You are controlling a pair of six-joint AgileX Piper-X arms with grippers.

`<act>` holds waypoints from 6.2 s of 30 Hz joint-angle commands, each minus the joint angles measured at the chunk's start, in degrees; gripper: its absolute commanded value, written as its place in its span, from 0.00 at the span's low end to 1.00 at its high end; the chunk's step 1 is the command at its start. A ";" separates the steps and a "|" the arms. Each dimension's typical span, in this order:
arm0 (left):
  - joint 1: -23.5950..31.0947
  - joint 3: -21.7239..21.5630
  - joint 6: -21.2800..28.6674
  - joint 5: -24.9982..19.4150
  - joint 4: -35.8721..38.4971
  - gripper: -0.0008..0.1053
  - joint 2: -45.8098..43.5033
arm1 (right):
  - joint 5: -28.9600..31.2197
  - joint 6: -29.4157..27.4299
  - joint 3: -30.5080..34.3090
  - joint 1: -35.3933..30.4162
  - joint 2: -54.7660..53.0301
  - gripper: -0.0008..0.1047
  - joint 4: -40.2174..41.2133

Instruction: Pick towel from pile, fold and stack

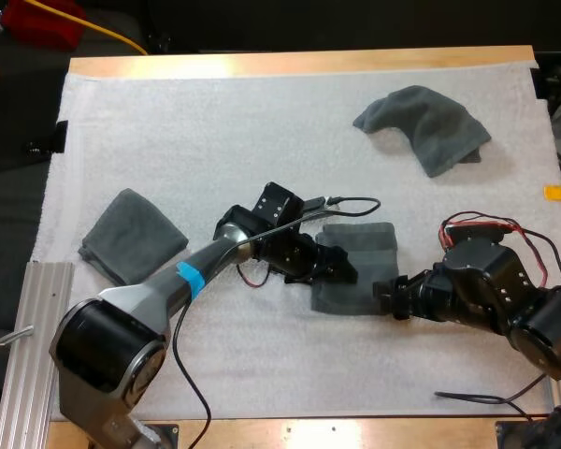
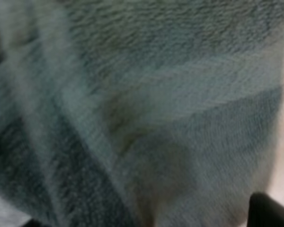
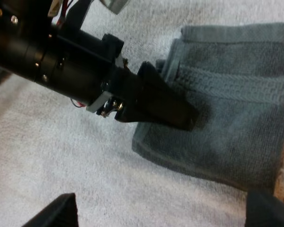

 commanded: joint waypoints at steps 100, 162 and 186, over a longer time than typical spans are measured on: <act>61.39 4.83 24.15 7.68 14.47 0.01 -23.46 | -0.28 -1.24 -0.34 0.12 -0.30 0.66 0.37; 51.92 -0.01 35.00 -33.27 28.88 0.67 -34.44 | -0.28 -1.97 -0.34 0.12 -0.30 0.66 0.07; 47.45 -0.01 36.05 -34.05 22.37 0.67 -18.00 | -0.28 -1.97 -0.34 0.12 -0.30 0.66 0.49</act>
